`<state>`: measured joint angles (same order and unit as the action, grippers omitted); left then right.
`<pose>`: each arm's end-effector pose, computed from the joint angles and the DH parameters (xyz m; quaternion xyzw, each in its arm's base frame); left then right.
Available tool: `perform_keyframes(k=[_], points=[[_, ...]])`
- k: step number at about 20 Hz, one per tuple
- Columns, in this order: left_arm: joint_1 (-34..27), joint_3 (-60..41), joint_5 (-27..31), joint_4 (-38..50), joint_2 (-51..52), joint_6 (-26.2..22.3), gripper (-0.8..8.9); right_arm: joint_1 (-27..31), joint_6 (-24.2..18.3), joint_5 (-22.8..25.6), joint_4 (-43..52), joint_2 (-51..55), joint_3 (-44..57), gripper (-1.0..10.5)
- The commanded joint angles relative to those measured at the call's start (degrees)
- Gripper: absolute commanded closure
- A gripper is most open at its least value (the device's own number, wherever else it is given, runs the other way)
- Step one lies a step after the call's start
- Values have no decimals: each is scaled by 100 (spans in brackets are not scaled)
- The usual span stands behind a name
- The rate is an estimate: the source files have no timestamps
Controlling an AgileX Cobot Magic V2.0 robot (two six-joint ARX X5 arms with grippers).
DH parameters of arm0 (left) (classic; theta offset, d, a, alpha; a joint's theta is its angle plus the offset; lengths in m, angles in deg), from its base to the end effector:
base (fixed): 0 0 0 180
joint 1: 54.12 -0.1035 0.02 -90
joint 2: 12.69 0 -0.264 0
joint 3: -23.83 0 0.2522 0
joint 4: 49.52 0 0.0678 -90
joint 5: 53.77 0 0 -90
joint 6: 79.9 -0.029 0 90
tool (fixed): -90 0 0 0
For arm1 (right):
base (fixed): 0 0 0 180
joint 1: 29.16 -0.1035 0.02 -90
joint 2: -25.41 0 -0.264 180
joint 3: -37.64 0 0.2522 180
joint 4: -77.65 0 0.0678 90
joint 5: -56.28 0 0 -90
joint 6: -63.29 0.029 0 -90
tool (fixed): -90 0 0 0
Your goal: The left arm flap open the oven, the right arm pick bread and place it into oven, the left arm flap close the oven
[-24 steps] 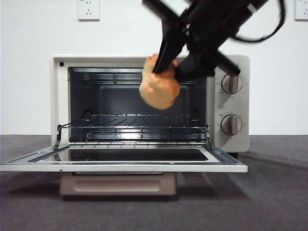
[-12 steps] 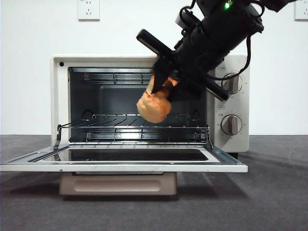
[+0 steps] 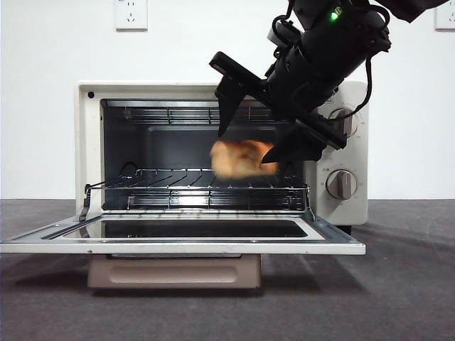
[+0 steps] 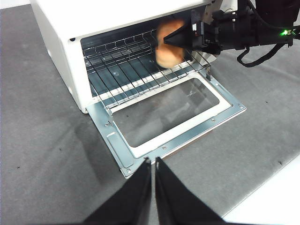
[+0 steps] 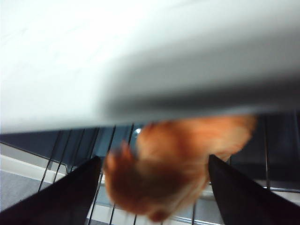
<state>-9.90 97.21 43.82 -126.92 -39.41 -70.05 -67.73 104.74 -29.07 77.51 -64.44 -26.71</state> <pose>0.0315 -0.0253 0.3563 0.0368 0.2636 -0.2814 0.9220 0.2627 0.2065 0.2171 0.2536 0.2936 0.1930 0.9012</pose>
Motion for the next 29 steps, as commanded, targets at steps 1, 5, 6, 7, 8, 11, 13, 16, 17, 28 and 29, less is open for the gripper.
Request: perform_keyframes(k=[1, 5, 6, 7, 8, 11, 13, 16, 17, 28, 29], points=[[46, 96, 22, 52, -13, 13, 794, -42, 46, -81, 44, 0, -87, 566], [46, 96, 55, 57, -22, 33, 795, -122, 57, -173, -479, 531, -87, 566], [46, 96, 57, 59, -28, 37, 795, -170, 55, -208, -684, 706, -87, 567], [44, 96, 59, 61, -66, 120, 798, -256, 9, -273, -975, 977, -87, 567], [42, 96, 59, 57, -127, 267, 798, -348, -129, -356, -1231, 1250, -87, 567], [42, 96, 20, 109, -492, 393, 798, -551, -776, -925, -2131, 2192, -87, 568], [39, 98, -122, 297, -820, 396, 798, -560, -1130, -1207, -2951, 2933, -87, 568], [-68, 131, -455, 638, -1340, 472, 799, -544, -1591, -1399, -4022, 3978, -90, 568], [-173, 179, -688, 710, -1519, 474, 799, -540, -1714, -1390, -4395, 4328, -103, 568], [-3182, 267, -3331, 1379, -3891, -192, 799, -345, -2288, -302, -7617, 6015, -1182, 568], [-3445, 267, -3609, 1412, -4094, -219, 800, -343, -2310, -260, -7733, 6024, -1268, 568]])
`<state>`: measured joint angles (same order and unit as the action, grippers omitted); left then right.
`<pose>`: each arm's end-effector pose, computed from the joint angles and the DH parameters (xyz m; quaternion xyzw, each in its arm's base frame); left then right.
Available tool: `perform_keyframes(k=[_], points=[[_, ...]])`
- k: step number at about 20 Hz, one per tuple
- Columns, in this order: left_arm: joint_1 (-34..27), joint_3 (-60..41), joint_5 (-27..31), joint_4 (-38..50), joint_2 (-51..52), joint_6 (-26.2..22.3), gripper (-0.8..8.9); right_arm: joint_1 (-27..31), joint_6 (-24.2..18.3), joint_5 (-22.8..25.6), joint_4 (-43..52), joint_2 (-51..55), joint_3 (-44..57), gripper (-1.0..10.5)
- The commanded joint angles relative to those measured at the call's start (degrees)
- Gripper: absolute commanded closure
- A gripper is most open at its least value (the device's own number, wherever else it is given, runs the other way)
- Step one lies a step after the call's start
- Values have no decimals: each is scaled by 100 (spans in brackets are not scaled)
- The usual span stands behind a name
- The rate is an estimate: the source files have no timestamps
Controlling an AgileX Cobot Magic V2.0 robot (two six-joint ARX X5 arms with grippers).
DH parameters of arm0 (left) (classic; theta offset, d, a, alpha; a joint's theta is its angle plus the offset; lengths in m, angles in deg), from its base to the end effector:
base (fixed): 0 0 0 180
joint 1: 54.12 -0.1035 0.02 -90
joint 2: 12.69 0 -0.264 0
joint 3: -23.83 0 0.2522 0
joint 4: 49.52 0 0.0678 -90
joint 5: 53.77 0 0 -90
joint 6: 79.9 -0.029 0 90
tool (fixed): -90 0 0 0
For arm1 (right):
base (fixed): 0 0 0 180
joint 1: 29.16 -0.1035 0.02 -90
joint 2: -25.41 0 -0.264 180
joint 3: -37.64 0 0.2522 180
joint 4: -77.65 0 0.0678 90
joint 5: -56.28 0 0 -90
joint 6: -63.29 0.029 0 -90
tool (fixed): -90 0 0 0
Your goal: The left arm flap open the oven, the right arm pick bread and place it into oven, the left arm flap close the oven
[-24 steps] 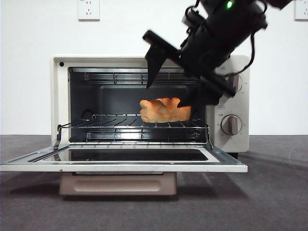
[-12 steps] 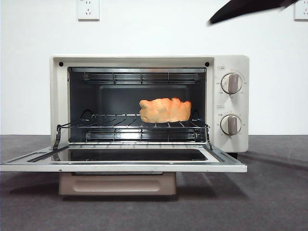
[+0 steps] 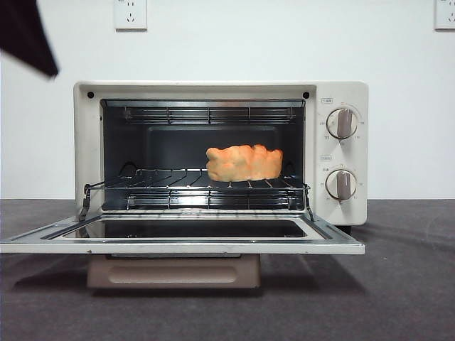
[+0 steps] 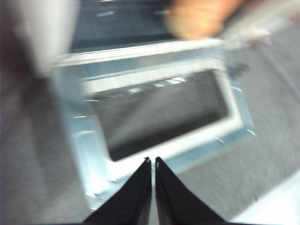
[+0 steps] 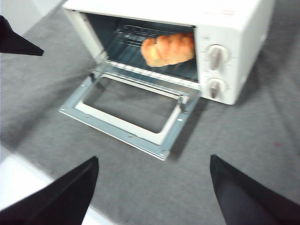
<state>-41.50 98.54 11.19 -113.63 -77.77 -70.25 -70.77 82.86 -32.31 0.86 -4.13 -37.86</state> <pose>0.2043 -0.0583 0.3085 -0.1201 0.4776 -0.2477 0.8344 0.0369 0.0318 0.3654 0.0578 0.3000 0.2844 0.9087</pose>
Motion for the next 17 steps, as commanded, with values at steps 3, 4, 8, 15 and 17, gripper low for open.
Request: perform_keyframes(k=[3, 4, 8, 15, 17], points=[[-804, 46, -625, 210, -778, -212, 799, -42, -181, 168, -138, 9, -208, 568], [-885, -74, -625, 297, -894, -212, 799, -42, -188, 166, -136, 9, -208, 568], [-1106, -981, -675, 940, -1108, 52, 799, -42, -184, 164, -131, 9, -208, 568], [-1147, -2315, -713, 1845, -1134, 654, 799, -42, -181, 166, 127, 9, -208, 568], [-1147, -2490, -710, 1956, -1134, 758, 799, -42, -181, 166, 168, 9, -208, 568]])
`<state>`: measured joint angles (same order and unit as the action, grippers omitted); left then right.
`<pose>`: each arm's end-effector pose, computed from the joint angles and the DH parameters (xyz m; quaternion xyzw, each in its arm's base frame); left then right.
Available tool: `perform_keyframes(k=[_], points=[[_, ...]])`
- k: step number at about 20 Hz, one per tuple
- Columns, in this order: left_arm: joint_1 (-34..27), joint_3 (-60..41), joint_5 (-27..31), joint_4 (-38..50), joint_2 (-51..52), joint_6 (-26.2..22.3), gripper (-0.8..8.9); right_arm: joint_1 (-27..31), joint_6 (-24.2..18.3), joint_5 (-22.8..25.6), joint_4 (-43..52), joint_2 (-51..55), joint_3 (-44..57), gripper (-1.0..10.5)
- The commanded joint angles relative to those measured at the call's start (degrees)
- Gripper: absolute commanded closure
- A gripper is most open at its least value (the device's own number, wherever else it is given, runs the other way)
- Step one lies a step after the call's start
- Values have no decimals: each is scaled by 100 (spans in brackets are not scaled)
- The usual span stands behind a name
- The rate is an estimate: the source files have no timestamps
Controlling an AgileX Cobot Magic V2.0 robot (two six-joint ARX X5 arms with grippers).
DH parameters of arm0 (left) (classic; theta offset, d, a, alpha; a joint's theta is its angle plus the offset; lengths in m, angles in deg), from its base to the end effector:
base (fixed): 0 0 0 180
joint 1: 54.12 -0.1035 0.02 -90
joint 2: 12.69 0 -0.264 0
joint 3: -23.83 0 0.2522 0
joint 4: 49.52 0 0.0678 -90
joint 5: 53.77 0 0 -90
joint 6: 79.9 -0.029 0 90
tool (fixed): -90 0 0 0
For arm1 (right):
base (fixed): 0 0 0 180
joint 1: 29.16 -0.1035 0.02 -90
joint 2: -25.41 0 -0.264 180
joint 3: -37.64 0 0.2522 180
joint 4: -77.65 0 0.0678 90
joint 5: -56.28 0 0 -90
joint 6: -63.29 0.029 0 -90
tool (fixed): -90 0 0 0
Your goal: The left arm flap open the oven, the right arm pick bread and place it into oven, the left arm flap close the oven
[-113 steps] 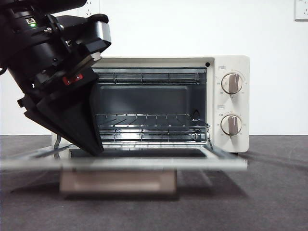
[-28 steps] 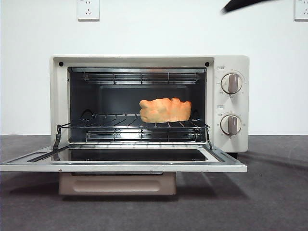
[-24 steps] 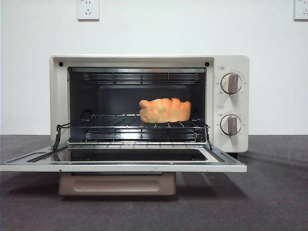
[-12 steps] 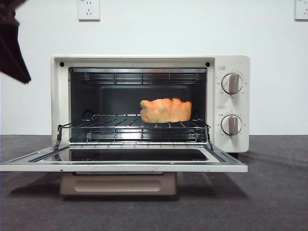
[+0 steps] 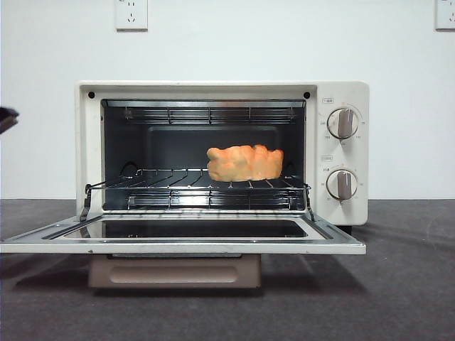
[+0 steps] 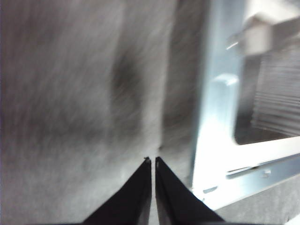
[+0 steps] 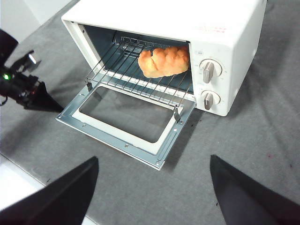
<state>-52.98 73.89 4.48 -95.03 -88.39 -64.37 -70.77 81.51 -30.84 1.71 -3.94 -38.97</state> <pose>0.2117 -0.0195 0.1627 -0.2576 0.5871 -0.1523 0.7522 0.0353 0.0294 0.3717 0.0521 0.2772 0.2809 0.9173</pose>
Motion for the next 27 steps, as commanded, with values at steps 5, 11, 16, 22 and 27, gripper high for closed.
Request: perform_keyframes(k=[5, 11, 16, 22, 27], points=[[221, -83, -125, -103, -74, 149, 799, -42, -44, 118, 96, -11, -96, 568], [463, -83, -149, -85, -205, 157, 799, -42, -46, 170, 258, -11, -96, 568], [494, -83, -420, 2, -208, 190, 799, -42, -44, 170, 256, -11, -96, 568], [372, -31, -1215, 79, -201, 282, 799, -42, 0, 166, 256, -11, -96, 568], [166, 131, -1808, 299, -146, 573, 798, -42, 46, 166, 258, -11, -96, 568]])
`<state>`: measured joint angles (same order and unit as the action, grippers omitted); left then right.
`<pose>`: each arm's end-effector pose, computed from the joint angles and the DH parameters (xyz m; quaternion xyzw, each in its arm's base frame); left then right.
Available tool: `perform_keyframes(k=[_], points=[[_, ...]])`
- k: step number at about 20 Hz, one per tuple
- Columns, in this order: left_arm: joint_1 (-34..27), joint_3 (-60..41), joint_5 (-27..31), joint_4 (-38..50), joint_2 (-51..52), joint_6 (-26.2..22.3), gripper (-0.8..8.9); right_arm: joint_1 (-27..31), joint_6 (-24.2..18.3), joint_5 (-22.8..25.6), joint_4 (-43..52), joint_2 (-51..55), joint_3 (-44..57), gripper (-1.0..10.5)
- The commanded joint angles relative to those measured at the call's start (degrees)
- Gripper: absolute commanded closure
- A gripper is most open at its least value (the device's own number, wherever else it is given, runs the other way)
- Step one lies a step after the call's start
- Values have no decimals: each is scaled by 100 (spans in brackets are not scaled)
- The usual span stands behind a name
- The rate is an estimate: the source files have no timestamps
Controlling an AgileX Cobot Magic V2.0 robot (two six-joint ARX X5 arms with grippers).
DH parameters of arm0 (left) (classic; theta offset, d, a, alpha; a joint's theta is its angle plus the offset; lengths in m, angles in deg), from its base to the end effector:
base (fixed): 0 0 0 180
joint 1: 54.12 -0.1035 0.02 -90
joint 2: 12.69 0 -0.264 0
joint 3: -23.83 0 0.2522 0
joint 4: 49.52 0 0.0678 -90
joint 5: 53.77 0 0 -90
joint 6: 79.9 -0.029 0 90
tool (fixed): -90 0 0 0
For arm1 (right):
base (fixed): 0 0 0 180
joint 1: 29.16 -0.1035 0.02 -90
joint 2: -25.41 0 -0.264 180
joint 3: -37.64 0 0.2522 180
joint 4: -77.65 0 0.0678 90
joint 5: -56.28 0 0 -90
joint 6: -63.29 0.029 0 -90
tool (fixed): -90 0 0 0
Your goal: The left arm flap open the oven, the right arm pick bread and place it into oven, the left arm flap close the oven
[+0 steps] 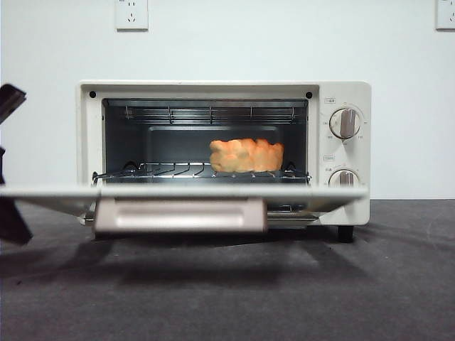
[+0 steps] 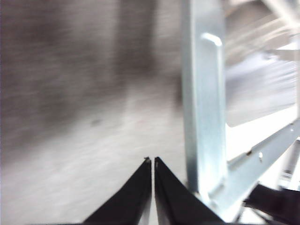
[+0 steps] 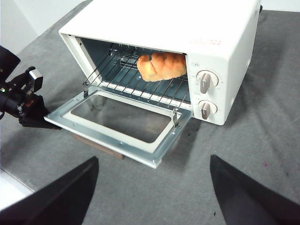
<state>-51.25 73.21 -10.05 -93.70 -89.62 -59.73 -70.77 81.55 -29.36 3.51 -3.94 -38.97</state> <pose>0.2101 -0.0315 0.1606 -0.3424 0.5949 -0.2365 0.6877 0.0368 0.0298 0.3744 0.0566 0.2606 0.2727 0.9244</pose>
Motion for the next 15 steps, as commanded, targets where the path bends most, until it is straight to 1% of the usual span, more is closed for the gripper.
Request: perform_keyframes(k=[1, 4, 6, 11, 15], points=[[-44, 260, -391, 210, -13, 199, 798, -42, 46, 17, 79, -11, -96, 568], [-125, 573, -422, 321, 2, 380, 798, -42, 59, 20, 79, -11, -96, 568], [-142, 820, -439, 535, 4, 643, 798, -42, 59, 20, 81, -11, -96, 568], [-142, 1379, -431, 1609, 2, 1541, 798, -42, 57, 20, 81, -11, -96, 568], [-142, 1545, -343, 2356, 4, 2033, 798, -42, 61, 17, 81, -13, -96, 568]])
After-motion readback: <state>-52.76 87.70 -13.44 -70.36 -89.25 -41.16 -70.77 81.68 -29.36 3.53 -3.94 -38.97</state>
